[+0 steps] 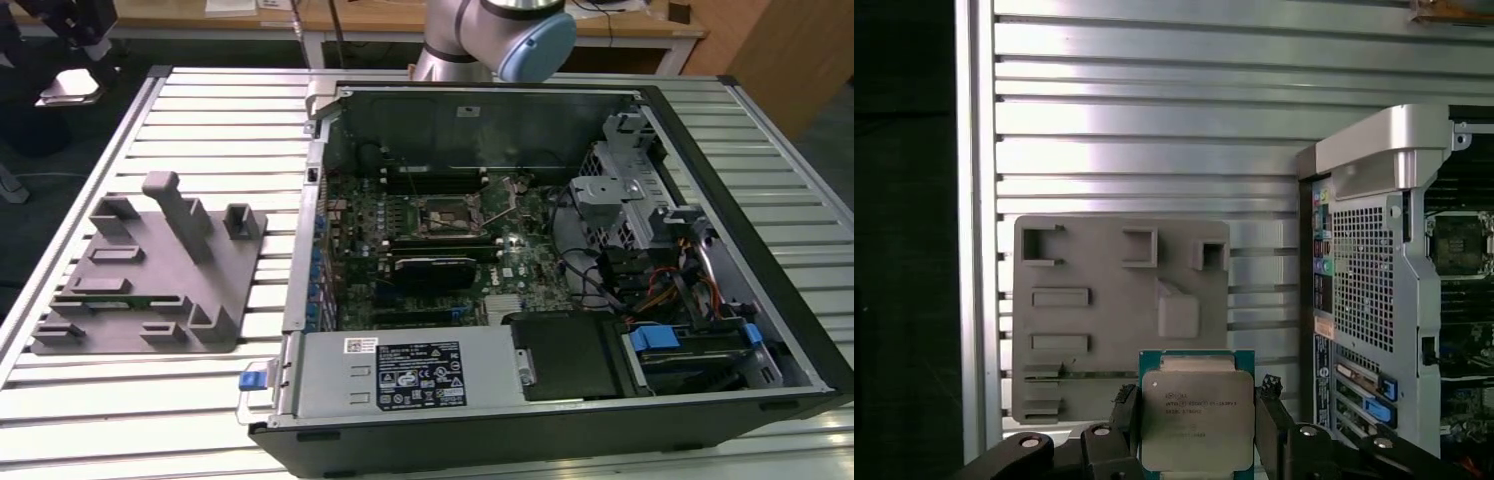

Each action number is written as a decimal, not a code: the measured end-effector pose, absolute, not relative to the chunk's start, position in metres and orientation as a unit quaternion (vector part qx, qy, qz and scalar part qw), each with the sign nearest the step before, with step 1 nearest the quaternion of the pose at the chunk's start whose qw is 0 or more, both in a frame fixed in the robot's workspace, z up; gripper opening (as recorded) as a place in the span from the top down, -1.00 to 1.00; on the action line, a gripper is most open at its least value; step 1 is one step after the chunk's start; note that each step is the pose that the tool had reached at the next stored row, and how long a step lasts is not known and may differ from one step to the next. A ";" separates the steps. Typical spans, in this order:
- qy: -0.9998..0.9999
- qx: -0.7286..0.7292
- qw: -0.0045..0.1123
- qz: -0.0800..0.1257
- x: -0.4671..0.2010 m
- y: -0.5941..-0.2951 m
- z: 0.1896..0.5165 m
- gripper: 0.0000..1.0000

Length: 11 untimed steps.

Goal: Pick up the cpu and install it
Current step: 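Pick up the cpu and move it towards the insertion slot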

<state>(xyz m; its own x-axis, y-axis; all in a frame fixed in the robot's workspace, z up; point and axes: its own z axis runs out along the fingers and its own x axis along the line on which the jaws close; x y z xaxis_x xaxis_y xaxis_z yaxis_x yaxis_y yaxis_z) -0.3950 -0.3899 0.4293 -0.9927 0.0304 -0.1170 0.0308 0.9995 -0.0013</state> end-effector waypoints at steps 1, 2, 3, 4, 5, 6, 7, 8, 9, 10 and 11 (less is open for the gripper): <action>0.998 0.015 0.059 -0.002 -0.394 -0.390 0.429 -0.09; 0.998 0.015 0.059 -0.002 -0.392 -0.390 0.429 -0.09; 0.998 0.015 0.059 -0.002 -0.391 -0.390 0.429 -0.09; 0.998 0.015 0.059 -0.002 -0.389 -0.390 0.429 -0.09; 0.998 0.015 0.059 -0.002 -0.387 -0.390 0.429 -0.09; 0.998 0.015 0.059 -0.002 -0.385 -0.390 0.429 -0.09; 0.998 0.015 0.059 -0.002 -0.383 -0.390 0.429 -0.09; 0.998 0.015 0.059 -0.002 -0.382 -0.390 0.429 -0.09; 0.998 0.015 0.058 -0.002 -0.380 -0.390 0.429 -0.09; 0.998 0.015 0.058 -0.002 -0.379 -0.390 0.429 -0.09; 0.998 0.015 0.058 -0.002 -0.377 -0.390 0.429 -0.09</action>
<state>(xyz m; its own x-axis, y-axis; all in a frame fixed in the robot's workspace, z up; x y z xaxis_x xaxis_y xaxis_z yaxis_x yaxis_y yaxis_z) -0.3771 -0.3899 0.4293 -0.9927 0.0303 -0.1168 0.0307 0.9995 -0.0018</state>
